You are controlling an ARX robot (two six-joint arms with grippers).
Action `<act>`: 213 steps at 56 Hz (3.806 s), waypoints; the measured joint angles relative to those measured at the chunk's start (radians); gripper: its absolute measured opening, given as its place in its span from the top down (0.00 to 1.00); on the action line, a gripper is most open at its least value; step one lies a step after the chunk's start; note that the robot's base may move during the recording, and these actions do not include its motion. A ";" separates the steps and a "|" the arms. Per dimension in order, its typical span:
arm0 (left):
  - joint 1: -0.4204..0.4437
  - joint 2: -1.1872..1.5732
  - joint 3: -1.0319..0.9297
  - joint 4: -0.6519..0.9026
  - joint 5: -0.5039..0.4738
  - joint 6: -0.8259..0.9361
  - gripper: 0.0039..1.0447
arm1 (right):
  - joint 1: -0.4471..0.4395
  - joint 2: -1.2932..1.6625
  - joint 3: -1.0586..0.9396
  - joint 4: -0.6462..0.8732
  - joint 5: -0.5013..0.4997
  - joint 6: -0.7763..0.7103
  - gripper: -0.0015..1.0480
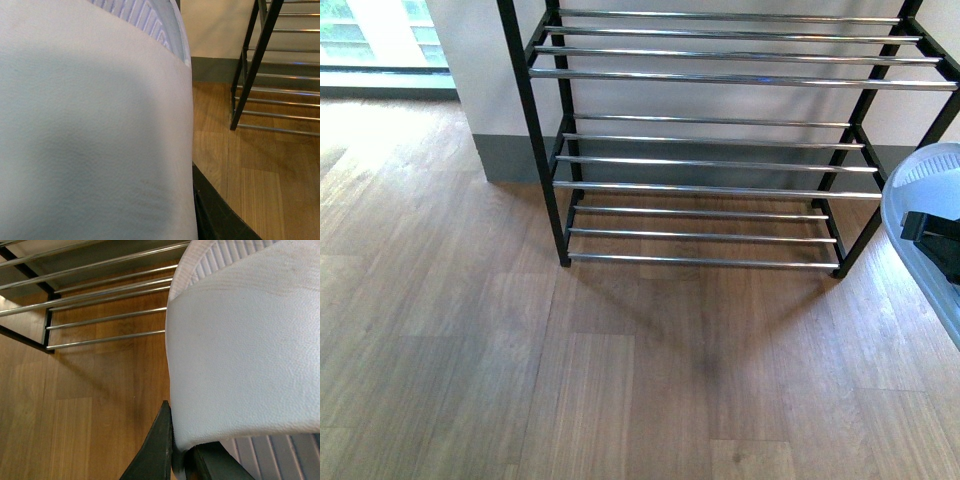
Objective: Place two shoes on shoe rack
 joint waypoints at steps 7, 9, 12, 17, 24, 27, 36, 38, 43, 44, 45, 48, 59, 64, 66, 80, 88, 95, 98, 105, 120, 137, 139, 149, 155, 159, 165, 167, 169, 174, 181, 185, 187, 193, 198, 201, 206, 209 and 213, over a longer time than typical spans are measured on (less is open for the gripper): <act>0.000 0.000 0.000 0.000 -0.002 0.000 0.98 | 0.000 0.000 0.000 0.000 -0.002 0.000 0.98; 0.000 0.000 0.000 0.000 -0.002 0.000 0.98 | 0.000 0.000 0.000 0.000 -0.002 0.000 0.98; 0.000 0.000 0.000 0.000 -0.002 0.000 0.98 | 0.000 0.000 0.000 0.000 -0.002 0.000 0.98; -0.002 -0.001 0.000 0.000 -0.005 0.000 0.98 | 0.002 0.000 -0.001 0.000 -0.002 0.000 0.98; -0.002 -0.002 0.000 -0.001 -0.011 -0.001 0.98 | 0.011 0.000 -0.001 0.000 -0.010 0.000 0.98; -0.002 -0.002 0.000 -0.001 -0.010 -0.001 0.98 | 0.011 0.000 -0.001 0.000 -0.010 0.000 0.98; -0.002 -0.002 0.000 -0.001 -0.007 -0.001 0.98 | 0.010 0.000 0.002 0.000 -0.006 0.000 0.98; -0.002 -0.002 0.000 -0.001 -0.005 -0.001 0.98 | 0.010 0.000 0.002 0.000 -0.006 0.000 0.98; -0.002 -0.002 0.000 -0.001 -0.005 -0.001 0.98 | 0.010 0.000 0.002 0.000 -0.006 0.000 0.98; -0.002 -0.002 0.000 -0.001 -0.005 -0.001 0.98 | 0.010 0.000 0.002 0.000 -0.006 0.000 0.98; -0.002 -0.002 0.000 -0.001 -0.005 -0.001 0.98 | 0.010 0.000 0.002 0.000 -0.006 0.000 0.98; -0.002 -0.002 0.000 -0.001 -0.005 -0.001 0.98 | 0.010 0.000 0.002 0.000 -0.006 0.000 0.98; -0.002 -0.002 0.000 -0.001 -0.005 -0.001 0.98 | 0.008 0.000 0.001 0.000 -0.006 0.000 0.98; -0.002 -0.002 0.000 -0.001 -0.005 -0.001 0.98 | 0.008 0.000 0.001 0.000 -0.005 0.000 0.98; -0.002 -0.002 0.000 -0.001 -0.005 -0.001 0.98 | 0.008 0.000 0.001 0.000 -0.005 0.000 0.98; -0.002 -0.002 0.000 -0.001 -0.005 -0.001 0.98 | 0.008 0.000 0.000 0.000 -0.005 0.000 0.98; -0.002 -0.002 0.001 -0.001 -0.005 -0.001 0.98 | 0.008 0.000 0.000 0.000 -0.005 -0.001 0.98; -0.002 -0.002 0.002 -0.001 -0.005 -0.001 0.98 | 0.008 0.000 0.001 0.000 -0.005 -0.002 0.98; -0.002 -0.002 0.002 -0.001 -0.005 -0.001 0.98 | 0.008 0.000 0.001 0.000 -0.005 -0.002 0.98; -0.002 -0.002 0.002 -0.001 -0.005 -0.001 0.98 | 0.008 0.000 0.001 0.000 -0.004 -0.002 0.98; -0.002 -0.002 0.003 -0.001 -0.005 -0.001 0.98 | 0.013 -0.040 -0.009 0.171 -0.211 -0.057 0.98; -0.002 -0.002 0.003 -0.001 -0.005 -0.001 0.98 | 0.088 -0.066 0.241 -0.160 -0.236 -0.057 0.98; -0.002 -0.002 0.003 -0.001 -0.005 -0.001 0.98 | 0.093 -0.055 0.245 -0.166 -0.240 -0.058 0.98; -0.002 -0.002 0.003 -0.001 -0.005 -0.001 0.98 | 0.113 -0.059 0.230 -0.196 -0.233 -0.097 0.98; -0.002 -0.002 0.003 -0.001 -0.005 -0.001 0.98 | 0.113 -0.108 0.219 -0.200 -0.234 -0.111 0.98; -0.002 -0.002 0.003 -0.001 -0.005 -0.001 0.98 | 0.101 -0.137 0.198 -0.198 -0.238 -0.127 0.98; -0.002 -0.002 0.003 -0.001 -0.005 -0.001 0.98 | 0.077 -0.140 0.162 -0.190 -0.248 -0.134 0.98; -0.002 -0.002 0.003 -0.001 -0.005 -0.001 0.98 | 0.072 -0.139 0.153 -0.188 -0.250 -0.135 0.98; -0.002 -0.002 0.003 -0.001 -0.005 -0.001 0.98 | 0.061 -0.134 0.137 -0.181 -0.253 -0.137 0.98; -0.002 -0.002 0.003 -0.001 -0.005 -0.001 0.98 | 0.045 -0.109 0.113 -0.158 -0.252 -0.146 0.98; -0.002 -0.002 0.003 -0.001 -0.005 -0.001 0.98 | 0.035 -0.044 0.107 -0.122 -0.241 -0.163 0.98; -0.002 -0.002 0.003 -0.001 -0.005 -0.001 0.98 | 0.031 -0.009 0.097 -0.111 -0.241 -0.171 0.98; -0.002 -0.002 0.003 -0.001 -0.005 -0.001 0.98 | 0.031 -0.004 0.093 -0.110 -0.241 -0.174 0.98; -0.002 -0.002 0.003 -0.001 -0.005 -0.001 0.98 | 0.031 -0.002 0.082 -0.108 -0.243 -0.181 0.98; -0.002 -0.002 0.003 -0.001 -0.005 -0.001 0.98 | 0.032 -0.013 0.071 -0.111 -0.253 -0.181 0.98; -0.002 -0.002 0.003 -0.001 -0.005 -0.001 0.98 | 0.035 -0.029 0.059 -0.120 -0.262 -0.180 0.98; -0.002 -0.002 0.003 -0.001 -0.005 -0.001 0.98 | 0.051 -0.089 0.029 -0.151 -0.286 -0.179 0.98; -0.002 -0.002 0.003 -0.001 -0.005 -0.001 0.98 | 0.063 -0.127 0.019 -0.169 -0.296 -0.175 0.98; -0.002 -0.002 0.003 -0.001 -0.005 -0.001 0.98 | 0.084 -0.183 0.016 -0.194 -0.310 -0.163 0.98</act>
